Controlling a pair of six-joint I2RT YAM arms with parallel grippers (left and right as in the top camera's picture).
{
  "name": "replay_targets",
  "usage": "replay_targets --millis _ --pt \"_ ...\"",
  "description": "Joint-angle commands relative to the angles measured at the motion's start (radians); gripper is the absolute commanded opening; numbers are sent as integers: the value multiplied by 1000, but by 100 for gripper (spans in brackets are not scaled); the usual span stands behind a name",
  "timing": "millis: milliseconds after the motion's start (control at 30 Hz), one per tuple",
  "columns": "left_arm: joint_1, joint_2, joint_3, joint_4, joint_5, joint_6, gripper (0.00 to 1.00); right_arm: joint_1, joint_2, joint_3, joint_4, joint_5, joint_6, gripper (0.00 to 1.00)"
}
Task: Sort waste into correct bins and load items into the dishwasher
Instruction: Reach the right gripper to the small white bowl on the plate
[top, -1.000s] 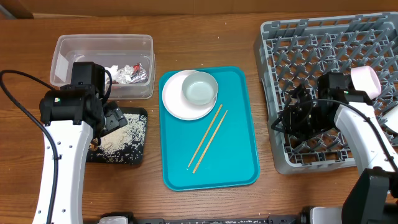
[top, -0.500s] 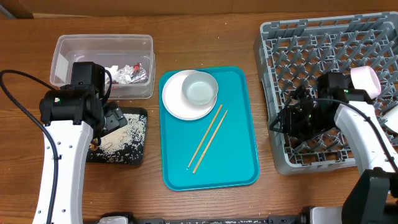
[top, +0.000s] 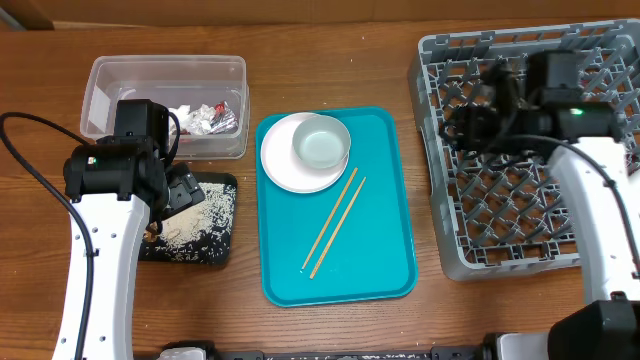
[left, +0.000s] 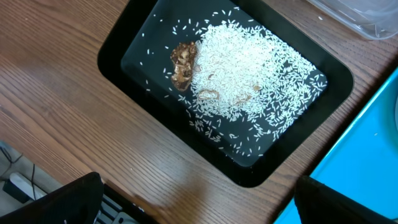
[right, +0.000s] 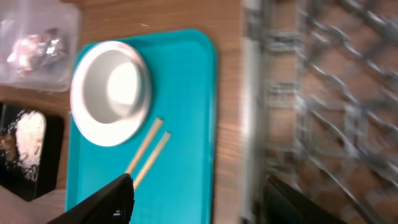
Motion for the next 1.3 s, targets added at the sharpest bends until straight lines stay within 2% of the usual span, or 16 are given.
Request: replay_targets --millis 0,167,300,567,667,767,900,1000,1100,1267 --pt "5 -3 1 0 1 -6 100 122 12 -3 74 4 3 68" --pt "4 -3 1 0 1 -6 100 295 93 -4 192 218 117 66" --pt "4 -3 1 0 1 -6 100 396 200 -4 273 248 143 66" --pt "4 -3 1 0 1 -6 100 452 388 -4 381 296 340 65" --pt "5 -3 1 0 1 -6 100 452 418 -4 410 296 367 59" --pt "4 -3 1 0 1 -6 100 452 435 -4 429 295 394 49" --pt "5 -3 1 0 1 -6 100 452 460 -4 426 291 422 47" --pt "4 -3 1 0 1 -6 100 452 469 -4 424 279 423 40" --pt "5 -3 1 0 1 -6 100 452 469 -4 434 275 423 38" --pt "4 -3 1 0 1 -6 100 452 469 -4 437 272 422 21"
